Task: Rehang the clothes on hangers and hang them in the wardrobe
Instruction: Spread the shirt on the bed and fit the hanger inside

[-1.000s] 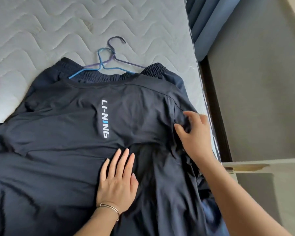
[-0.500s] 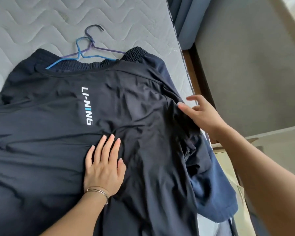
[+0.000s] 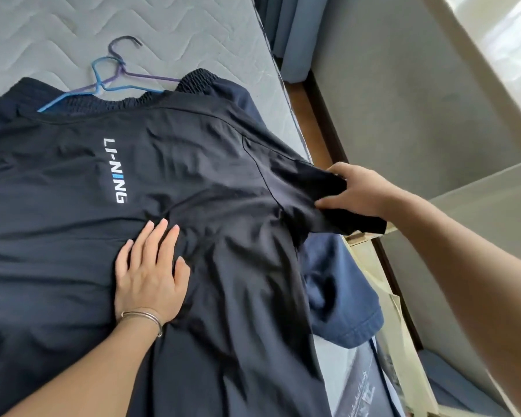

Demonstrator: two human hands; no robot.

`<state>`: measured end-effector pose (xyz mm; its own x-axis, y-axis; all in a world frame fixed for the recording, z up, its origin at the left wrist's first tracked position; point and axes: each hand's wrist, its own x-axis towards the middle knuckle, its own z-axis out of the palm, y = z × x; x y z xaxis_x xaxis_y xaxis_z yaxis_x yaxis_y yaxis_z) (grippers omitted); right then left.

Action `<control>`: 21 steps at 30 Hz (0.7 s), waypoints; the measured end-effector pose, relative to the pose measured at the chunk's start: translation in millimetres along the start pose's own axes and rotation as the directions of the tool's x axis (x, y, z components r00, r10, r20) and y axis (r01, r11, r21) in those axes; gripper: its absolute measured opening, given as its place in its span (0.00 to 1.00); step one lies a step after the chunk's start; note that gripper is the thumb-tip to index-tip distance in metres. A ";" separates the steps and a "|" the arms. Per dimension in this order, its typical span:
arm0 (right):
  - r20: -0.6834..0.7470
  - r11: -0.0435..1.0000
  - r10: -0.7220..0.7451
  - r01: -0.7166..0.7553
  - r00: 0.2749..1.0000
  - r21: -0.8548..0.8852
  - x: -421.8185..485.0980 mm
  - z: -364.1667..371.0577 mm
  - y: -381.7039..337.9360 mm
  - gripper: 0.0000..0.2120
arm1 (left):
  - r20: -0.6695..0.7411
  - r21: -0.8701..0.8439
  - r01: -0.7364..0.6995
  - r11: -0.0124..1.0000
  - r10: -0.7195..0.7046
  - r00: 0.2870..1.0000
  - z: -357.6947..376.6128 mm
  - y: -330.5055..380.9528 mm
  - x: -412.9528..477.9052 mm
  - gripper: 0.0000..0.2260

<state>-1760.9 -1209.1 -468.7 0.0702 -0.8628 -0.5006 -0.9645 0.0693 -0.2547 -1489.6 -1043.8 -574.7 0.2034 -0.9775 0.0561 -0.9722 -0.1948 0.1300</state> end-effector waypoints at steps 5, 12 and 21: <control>-0.480 0.954 0.240 -0.296 0.844 -0.044 -0.2 -2.9 11.0 0.18 | -0.001 -0.003 0.005 1.000 -0.005 1.000 -0.4 0.5 1.2 0.23; -0.529 0.987 0.092 -0.006 0.843 0.162 26.9 11.4 -21.6 0.20 | -0.022 -0.013 -0.003 1.000 0.003 1.000 0.8 0.2 1.9 0.23; -0.249 0.972 -0.067 0.007 0.966 -0.233 85.4 15.8 -58.5 0.13 | -0.008 -0.017 -0.035 0.999 0.035 0.999 3.8 -2.8 1.2 0.23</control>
<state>-1694.5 -1279.0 -509.6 0.0689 -0.9630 -0.2605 -0.9968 -0.0556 -0.0580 -1487.1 -1044.8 -578.8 0.1702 -0.9830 0.0684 -0.9766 -0.1591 0.1444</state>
